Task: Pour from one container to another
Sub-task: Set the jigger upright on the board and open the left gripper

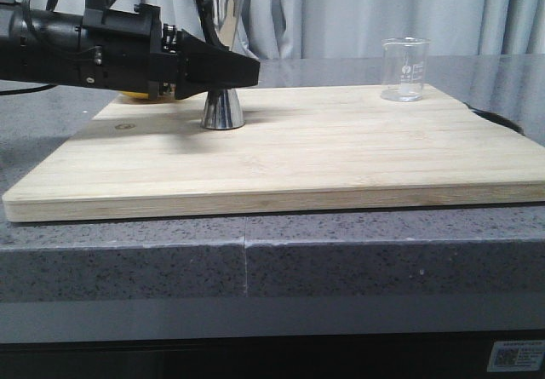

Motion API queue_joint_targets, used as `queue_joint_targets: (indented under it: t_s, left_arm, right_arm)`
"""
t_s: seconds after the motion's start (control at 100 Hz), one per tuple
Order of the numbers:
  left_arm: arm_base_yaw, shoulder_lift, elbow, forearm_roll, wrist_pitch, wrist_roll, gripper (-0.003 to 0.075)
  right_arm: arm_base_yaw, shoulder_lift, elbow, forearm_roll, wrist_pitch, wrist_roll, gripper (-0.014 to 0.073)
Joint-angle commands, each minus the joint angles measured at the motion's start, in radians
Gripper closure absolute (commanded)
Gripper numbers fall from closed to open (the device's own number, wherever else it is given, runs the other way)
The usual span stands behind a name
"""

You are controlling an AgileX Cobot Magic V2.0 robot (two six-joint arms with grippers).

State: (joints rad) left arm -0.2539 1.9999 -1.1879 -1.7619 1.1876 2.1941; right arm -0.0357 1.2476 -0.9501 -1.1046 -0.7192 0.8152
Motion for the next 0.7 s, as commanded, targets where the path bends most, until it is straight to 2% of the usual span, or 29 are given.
queue_joint_targets:
  t_s: [0.0, 0.11, 0.29, 0.55, 0.69]
  left_arm:
    - [0.003, -0.039, -0.019, -0.035, 0.077, -0.014, 0.0546]
    - [0.003, -0.039, -0.019, -0.035, 0.077, -0.014, 0.0526]
    - [0.003, -0.039, -0.019, -0.035, 0.077, -0.028, 0.0433]
    - [0.003, -0.039, -0.019, -0.035, 0.077, -0.038, 0.0384]
    - [0.003, -0.039, -0.019, -0.035, 0.077, -0.04, 0.0315]
  right_arm:
    - [-0.002, -0.031, -0.027, 0.037, -0.035, 0.0, 0.0092]
    - [-0.002, -0.031, -0.027, 0.037, -0.035, 0.0, 0.0092]
    - [-0.002, -0.031, -0.027, 0.037, -0.035, 0.0, 0.0092]
    - [-0.002, -0.031, -0.027, 0.037, -0.035, 0.0, 0.0092]
    - [-0.002, -0.031, -0.027, 0.037, -0.035, 0.0, 0.0092]
